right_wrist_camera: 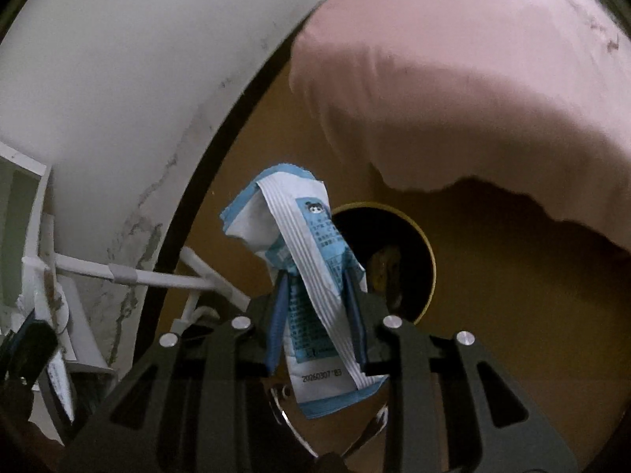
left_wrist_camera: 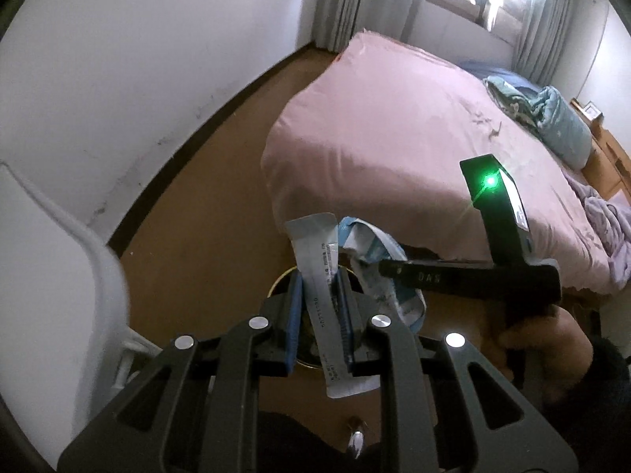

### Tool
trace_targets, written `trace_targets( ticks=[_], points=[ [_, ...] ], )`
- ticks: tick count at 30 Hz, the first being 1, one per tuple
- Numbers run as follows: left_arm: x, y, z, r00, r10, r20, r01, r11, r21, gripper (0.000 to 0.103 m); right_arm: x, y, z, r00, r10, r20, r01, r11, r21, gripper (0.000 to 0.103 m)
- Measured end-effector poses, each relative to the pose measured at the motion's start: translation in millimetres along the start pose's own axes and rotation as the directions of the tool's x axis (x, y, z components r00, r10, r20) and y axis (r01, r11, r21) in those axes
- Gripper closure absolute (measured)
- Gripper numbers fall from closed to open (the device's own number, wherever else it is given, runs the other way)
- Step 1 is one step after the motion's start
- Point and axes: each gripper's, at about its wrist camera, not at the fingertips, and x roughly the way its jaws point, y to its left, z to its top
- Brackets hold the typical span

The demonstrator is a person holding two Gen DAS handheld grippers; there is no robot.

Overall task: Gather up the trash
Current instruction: 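Carry the wrapper and tube over the black bin and open both tools, then grasp the clear plastic bag with the right tool while the left tool grasps the green cigarette box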

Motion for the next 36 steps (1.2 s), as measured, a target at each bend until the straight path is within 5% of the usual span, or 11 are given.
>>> trace_targets(
  ticks=[7, 9, 11, 12, 26, 28, 30, 36],
  points=[
    [38.0, 0.1, 11.1, 0.999, 0.005, -0.043, -0.006, 1.000, -0.012, 0.086, 7.9, -6.1, 1.1, 1.000, -0.015, -0.019, 0.016, 0.999, 0.034, 0.075],
    [42.3, 1.8, 10.6, 0.999, 0.004, -0.054, -0.004, 1.000, -0.018, 0.086, 7.8, -8.2, 1.7, 1.000, -0.022, -0.014, 0.022, 0.999, 0.048, 0.068],
    [45.4, 1.7, 9.0, 0.998, 0.001, -0.061, -0.002, 1.000, -0.018, 0.086, 3.8, -11.1, 0.4, 1.000, -0.017, -0.001, 0.017, 0.998, 0.063, 0.042],
    [44.8, 3.3, 7.6, 0.998, 0.000, -0.063, -0.001, 1.000, -0.016, 0.086, 3.0, -11.1, 1.0, 1.000, -0.020, 0.006, 0.020, 0.998, 0.065, 0.039],
    [89.2, -11.4, 9.8, 0.988, -0.056, -0.146, 0.059, 0.998, 0.016, 0.085, -33.7, -44.5, 1.1, 0.982, -0.031, 0.188, -0.017, 0.968, 0.250, 0.025],
    [91.7, -14.3, 14.1, 0.986, -0.066, -0.156, 0.069, 0.997, 0.016, 0.072, -38.4, -46.4, 2.2, 0.976, -0.044, 0.213, -0.014, 0.965, 0.261, 0.023],
    [86.8, -14.9, 17.1, 0.989, -0.050, -0.141, 0.053, 0.999, 0.013, 0.035, -42.1, -45.4, 1.8, 0.972, -0.050, 0.231, -0.012, 0.966, 0.260, 0.021],
    [45.9, -16.6, 21.2, 0.998, 0.013, -0.066, -0.010, 0.998, 0.054, 0.022, -41.1, -32.1, 4.8, 0.969, -0.050, 0.242, 0.000, 0.980, 0.199, 0.021]
  ],
)
